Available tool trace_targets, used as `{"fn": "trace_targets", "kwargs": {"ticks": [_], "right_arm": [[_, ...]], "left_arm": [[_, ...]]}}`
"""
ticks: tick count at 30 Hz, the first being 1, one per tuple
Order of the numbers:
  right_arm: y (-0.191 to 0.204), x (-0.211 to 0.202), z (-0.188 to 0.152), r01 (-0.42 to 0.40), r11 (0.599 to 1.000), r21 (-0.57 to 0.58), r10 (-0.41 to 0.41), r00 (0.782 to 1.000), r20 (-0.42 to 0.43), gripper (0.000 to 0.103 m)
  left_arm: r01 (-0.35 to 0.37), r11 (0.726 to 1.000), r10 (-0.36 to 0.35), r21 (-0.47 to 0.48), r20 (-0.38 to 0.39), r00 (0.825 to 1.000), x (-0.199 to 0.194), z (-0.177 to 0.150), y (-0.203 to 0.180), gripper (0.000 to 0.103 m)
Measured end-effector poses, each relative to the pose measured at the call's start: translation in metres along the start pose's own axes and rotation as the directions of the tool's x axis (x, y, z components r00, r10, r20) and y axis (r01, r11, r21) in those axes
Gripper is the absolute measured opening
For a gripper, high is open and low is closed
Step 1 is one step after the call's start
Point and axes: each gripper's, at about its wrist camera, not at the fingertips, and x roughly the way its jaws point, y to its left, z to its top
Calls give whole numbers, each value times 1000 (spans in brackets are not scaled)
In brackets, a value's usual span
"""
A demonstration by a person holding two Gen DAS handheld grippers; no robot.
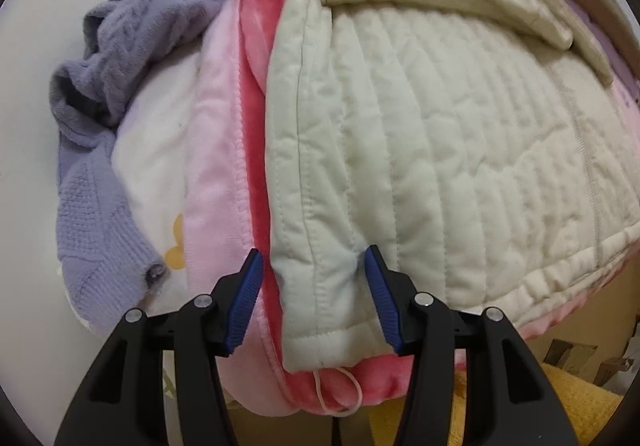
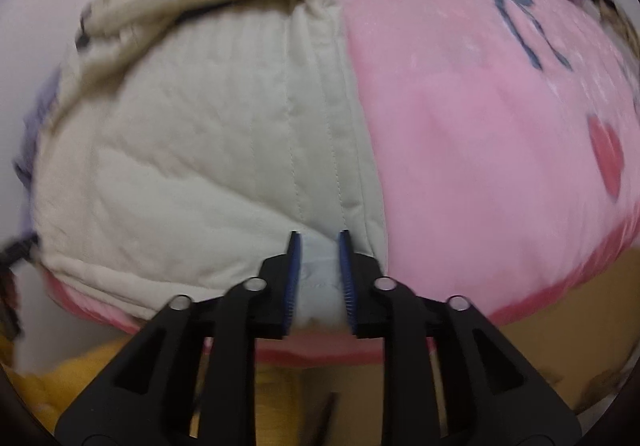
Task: Fold large clothes
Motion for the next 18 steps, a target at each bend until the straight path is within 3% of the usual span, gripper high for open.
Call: {"fn": "trace_targets", "kwargs": {"ticks": [2,3,9,13,18], "right_arm": [[-11,-7,-4,-6,998,65,6,1000,3,45],[-19,-8,-8,-7,995,104,7,1000,-2,47],[-40,9,-29,-117,951,287,126,992,-15,47],[-37,21,-33,-125,940,318,140,990,-24,59],[-37,22,-29,-146,920,365,159,987,-6,52]], "left_arm": [[28,999,-28,-27,-7,1000,-9,-4,4,60],[43,998,-44,-41,-17,999,-11,-6,6,61],[93,988,-100,-126,-49,994,-8,-15,14,61],[96,991,-102,-95,-55,993,-2,-13,9,61],[92,994,-95,-51,-59,994,6,1,-4,61]]}}
